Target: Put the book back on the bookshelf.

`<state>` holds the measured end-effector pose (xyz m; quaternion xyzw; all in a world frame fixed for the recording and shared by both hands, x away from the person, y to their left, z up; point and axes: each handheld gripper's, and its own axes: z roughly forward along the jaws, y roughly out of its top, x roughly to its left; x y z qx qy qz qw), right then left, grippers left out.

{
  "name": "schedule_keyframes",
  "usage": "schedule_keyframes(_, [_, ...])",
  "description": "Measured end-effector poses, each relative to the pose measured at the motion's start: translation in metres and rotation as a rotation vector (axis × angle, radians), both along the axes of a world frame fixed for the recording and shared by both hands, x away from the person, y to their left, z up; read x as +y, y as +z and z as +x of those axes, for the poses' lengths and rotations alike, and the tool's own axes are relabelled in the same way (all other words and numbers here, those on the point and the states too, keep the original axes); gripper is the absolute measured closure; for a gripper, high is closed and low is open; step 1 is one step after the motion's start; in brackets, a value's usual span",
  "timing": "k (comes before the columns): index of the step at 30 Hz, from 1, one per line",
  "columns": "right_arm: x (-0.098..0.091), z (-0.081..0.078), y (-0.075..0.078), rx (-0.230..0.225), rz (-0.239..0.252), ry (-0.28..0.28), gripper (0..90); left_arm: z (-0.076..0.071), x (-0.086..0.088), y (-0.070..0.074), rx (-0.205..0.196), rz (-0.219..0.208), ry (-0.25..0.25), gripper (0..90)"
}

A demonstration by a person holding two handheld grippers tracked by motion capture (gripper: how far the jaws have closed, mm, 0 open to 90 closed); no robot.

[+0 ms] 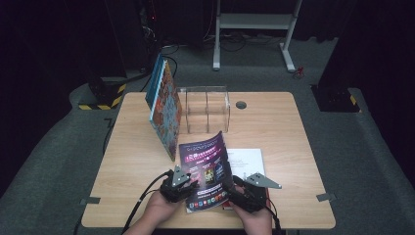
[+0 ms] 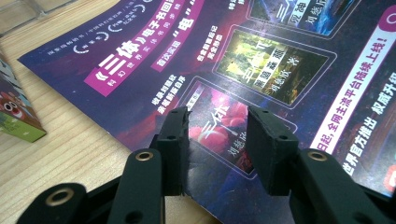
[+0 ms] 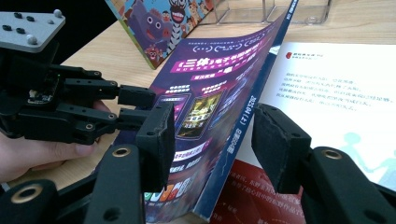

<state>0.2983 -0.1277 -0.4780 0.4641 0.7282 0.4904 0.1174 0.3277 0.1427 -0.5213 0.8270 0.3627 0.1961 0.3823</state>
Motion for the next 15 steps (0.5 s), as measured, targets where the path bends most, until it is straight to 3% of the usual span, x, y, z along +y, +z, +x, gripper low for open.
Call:
schedule_keyframes(5, [0.000,0.005,0.000,0.013,0.007,0.001,50.0,0.001,0.001,0.000,-0.005,0.004,-0.013,62.6])
schedule_keyframes(15, [-0.003,0.016,0.000,0.014,0.006,-0.009,60.9,0.000,0.001,-0.001,-0.001,-0.009,-0.006,61.5])
